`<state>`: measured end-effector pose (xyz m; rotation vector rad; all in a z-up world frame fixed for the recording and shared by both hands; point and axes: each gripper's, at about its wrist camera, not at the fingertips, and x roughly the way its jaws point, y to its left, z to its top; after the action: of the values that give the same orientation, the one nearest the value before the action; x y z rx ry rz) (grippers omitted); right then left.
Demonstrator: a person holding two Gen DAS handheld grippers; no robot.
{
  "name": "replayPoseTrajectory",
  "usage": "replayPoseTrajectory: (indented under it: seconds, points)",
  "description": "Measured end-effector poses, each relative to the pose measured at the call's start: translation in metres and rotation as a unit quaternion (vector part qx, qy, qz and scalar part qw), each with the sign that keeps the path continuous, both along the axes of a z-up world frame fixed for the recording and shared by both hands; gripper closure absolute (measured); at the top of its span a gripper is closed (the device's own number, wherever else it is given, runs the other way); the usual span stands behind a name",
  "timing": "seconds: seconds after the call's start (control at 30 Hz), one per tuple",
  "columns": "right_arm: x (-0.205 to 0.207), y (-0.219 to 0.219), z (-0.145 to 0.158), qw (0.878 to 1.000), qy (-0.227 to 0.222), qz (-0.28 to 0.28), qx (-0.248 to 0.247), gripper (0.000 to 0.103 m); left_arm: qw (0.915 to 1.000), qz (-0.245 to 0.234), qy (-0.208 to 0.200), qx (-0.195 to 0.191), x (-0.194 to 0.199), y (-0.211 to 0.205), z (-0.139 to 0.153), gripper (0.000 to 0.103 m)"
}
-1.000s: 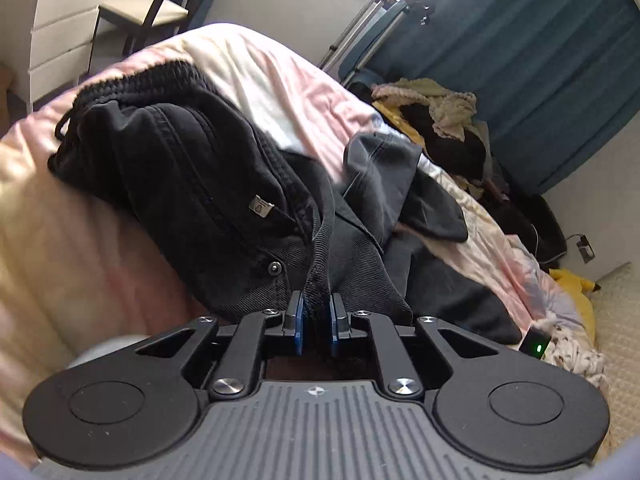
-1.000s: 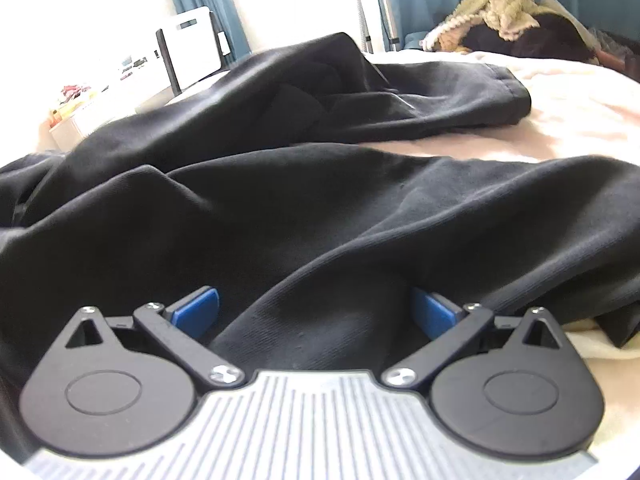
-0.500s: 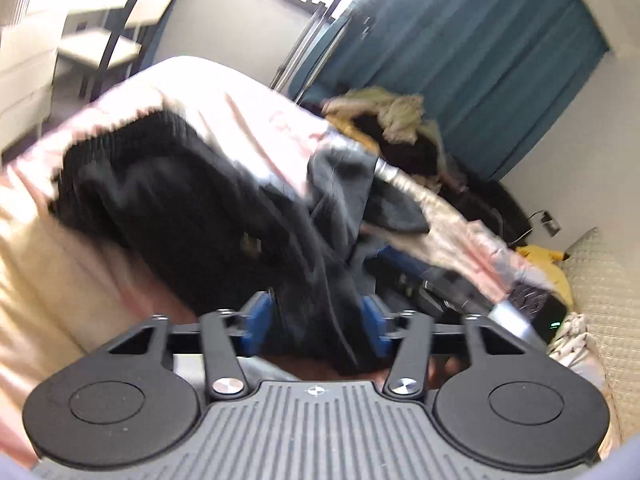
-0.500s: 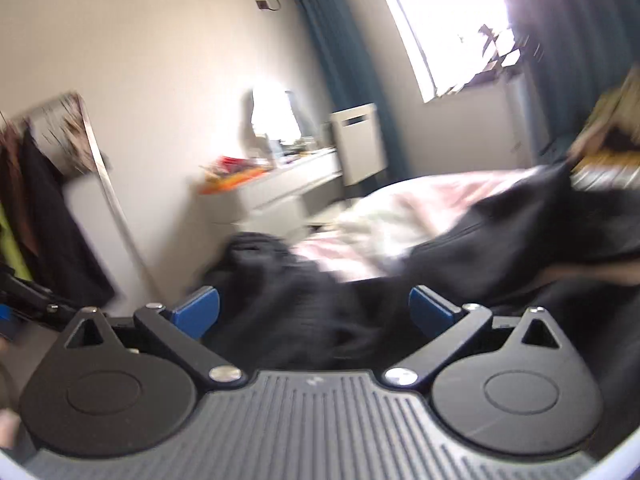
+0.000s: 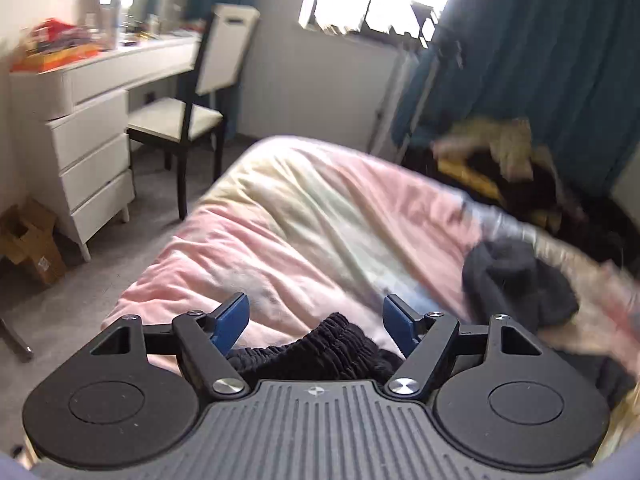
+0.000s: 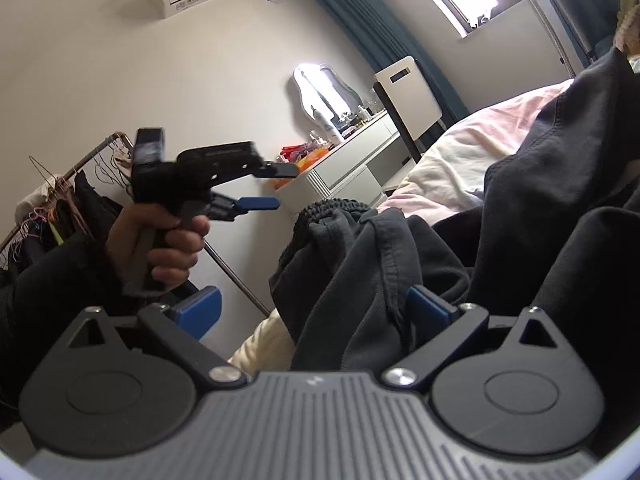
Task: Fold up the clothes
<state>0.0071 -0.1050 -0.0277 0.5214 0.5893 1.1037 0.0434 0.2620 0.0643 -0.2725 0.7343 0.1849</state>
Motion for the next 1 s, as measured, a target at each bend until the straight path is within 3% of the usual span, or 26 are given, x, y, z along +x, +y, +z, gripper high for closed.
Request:
replayPoseTrajectory:
  seconds: [0.13, 0.23, 0.27, 0.43, 0.53, 0.67, 0.83, 1.0]
  points:
    - [-0.005, -0.004, 0.003, 1.0, 0.005, 0.02, 0.007, 0.003, 0.9961, -0.041, 0.077, -0.01, 0.03, -0.003, -0.018, 0.031]
    - [-0.004, -0.007, 0.001, 1.0, 0.009, 0.019, 0.011, 0.003, 0.9934, -0.059, 0.098, 0.012, 0.022, -0.007, -0.025, 0.072]
    - [-0.004, -0.008, 0.0, 1.0, 0.011, 0.017, 0.012, 0.003, 0.9934, -0.059, 0.096, 0.019, 0.016, -0.01, -0.023, 0.093]
    - [0.0, -0.019, 0.005, 0.999, 0.007, 0.012, 0.029, 0.003, 0.9976, -0.049, 0.046, 0.013, -0.04, -0.009, 0.012, 0.094]
    - [0.003, -0.029, 0.009, 1.0, 0.003, -0.006, 0.03, 0.003, 0.9984, -0.054, 0.014, -0.012, -0.097, -0.003, 0.034, 0.099]
    - [0.007, -0.038, 0.008, 0.999, 0.012, -0.036, 0.03, 0.003, 0.9972, -0.058, -0.009, -0.045, -0.181, 0.003, 0.038, 0.103]
    - [0.012, -0.03, -0.008, 0.994, 0.03, -0.094, -0.045, 0.003, 0.9909, -0.055, -0.034, -0.118, -0.263, 0.009, 0.006, 0.103]
    - [0.001, 0.003, -0.023, 0.988, -0.02, -0.048, -0.145, 0.003, 0.9863, -0.003, -0.062, -0.153, -0.283, 0.039, -0.014, 0.101]
